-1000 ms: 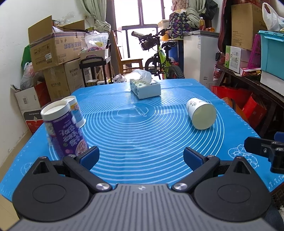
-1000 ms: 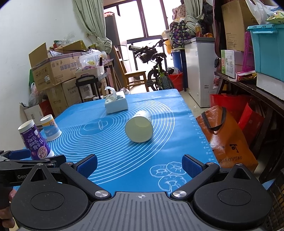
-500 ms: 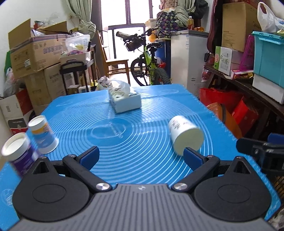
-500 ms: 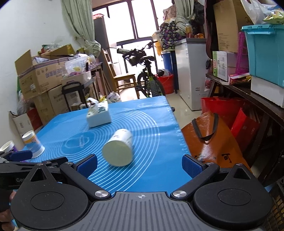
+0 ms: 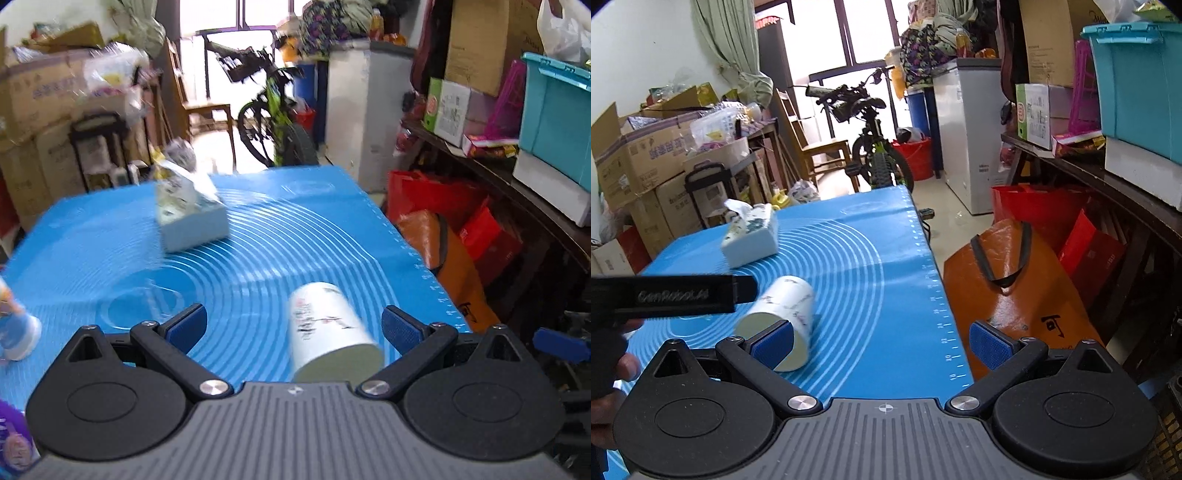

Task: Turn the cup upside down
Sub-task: 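Move the left tool to the white printed cup and close around it, then lift the white cup with the left tool toward the right tool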

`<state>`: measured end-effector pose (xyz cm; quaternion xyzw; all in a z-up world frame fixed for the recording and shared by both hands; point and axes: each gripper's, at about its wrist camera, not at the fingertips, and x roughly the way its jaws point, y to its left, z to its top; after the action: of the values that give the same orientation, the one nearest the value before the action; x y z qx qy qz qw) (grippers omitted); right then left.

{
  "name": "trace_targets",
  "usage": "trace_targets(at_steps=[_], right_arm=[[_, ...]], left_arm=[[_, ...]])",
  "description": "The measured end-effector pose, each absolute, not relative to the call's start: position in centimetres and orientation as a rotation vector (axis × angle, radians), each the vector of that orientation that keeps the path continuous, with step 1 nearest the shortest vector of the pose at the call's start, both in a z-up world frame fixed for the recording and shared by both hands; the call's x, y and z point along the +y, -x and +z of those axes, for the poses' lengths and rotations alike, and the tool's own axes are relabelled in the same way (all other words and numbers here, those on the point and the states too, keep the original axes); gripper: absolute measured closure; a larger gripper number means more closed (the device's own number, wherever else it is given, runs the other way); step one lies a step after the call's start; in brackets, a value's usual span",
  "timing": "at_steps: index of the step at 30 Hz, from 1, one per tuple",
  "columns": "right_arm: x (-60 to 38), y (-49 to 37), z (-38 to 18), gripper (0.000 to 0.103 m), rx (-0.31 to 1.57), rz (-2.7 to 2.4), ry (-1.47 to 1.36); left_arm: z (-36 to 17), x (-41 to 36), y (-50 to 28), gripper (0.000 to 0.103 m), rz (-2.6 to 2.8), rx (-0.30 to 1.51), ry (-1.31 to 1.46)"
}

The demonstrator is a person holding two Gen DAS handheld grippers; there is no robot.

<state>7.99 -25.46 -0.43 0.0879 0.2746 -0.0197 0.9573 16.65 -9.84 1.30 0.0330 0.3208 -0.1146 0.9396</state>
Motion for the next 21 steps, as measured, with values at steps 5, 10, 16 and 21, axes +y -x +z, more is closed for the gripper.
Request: trace_targets(at_steps=[5,10,16,21], right_arm=[[-26.7,-9.2,-1.3,0.003,0.571,-0.06,-0.19],[-27.0,-9.8,-1.7,0.003,0.577,-0.06,-0.197],[-27.3,-9.9,-1.9,0.003,0.58,-0.063,-0.2],[-26.8,-9.4,-1.3,0.003,0.571,-0.06,-0.193]], left_arm=[[-0.3,-11.4,-18.3,0.003,-0.241,0.74,-0.096],[-1.7,-11.7,-19.5,0.025,-0.249,0.821,-0.081],[-1.3,-11.7,-19.4,0.045,-0.274,0.829,-0.07],[-0.6,-11.1,-18.8,0.046,-0.269,0.812,-0.087]])
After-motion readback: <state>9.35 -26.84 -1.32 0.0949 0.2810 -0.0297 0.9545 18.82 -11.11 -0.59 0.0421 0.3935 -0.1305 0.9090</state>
